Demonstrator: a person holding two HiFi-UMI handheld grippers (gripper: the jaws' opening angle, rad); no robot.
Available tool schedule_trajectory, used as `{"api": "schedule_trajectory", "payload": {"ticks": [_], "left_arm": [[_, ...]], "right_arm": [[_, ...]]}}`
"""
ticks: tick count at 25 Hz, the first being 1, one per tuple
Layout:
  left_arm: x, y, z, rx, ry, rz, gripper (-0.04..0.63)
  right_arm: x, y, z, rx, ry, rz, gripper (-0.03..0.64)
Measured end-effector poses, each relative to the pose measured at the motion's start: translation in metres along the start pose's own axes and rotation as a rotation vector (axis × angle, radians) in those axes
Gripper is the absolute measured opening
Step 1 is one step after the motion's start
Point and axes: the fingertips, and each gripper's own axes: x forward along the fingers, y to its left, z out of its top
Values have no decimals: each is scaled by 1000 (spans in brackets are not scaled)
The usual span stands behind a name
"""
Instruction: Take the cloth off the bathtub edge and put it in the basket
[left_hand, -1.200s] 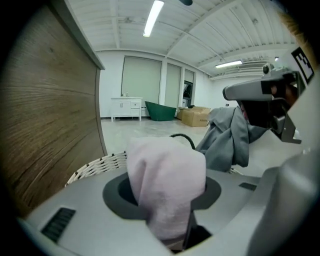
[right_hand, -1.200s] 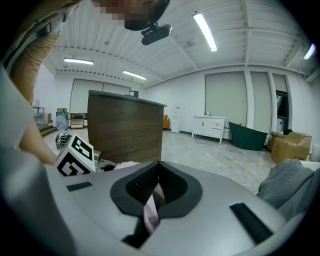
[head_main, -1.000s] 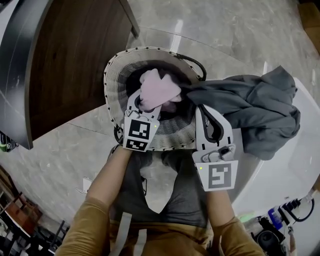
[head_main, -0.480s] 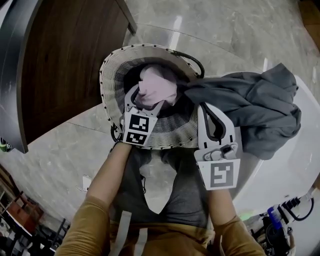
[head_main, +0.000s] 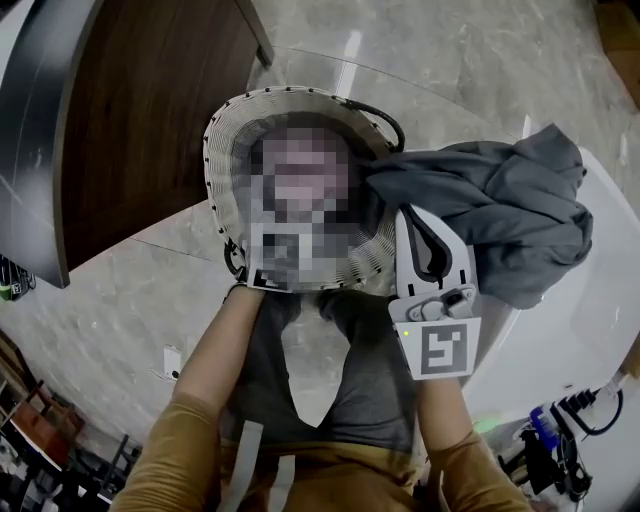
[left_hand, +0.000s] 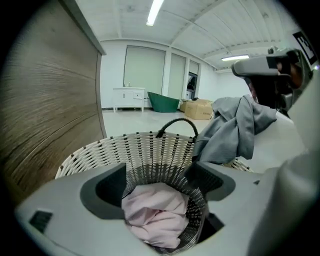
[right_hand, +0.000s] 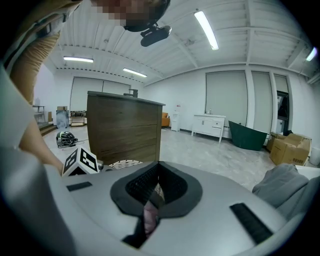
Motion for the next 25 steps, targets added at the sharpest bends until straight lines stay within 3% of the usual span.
{"api": "schedule_trajectory", "payload": {"ticks": [10,25], "left_arm": [[-30,5,26,-4,-7,44,385],[-95,-7,103,-10,42,87,133]], "right_arm": [[-19,11,26,-11,9,3,6],[-64,3,116,6,2,-14,6]]}}
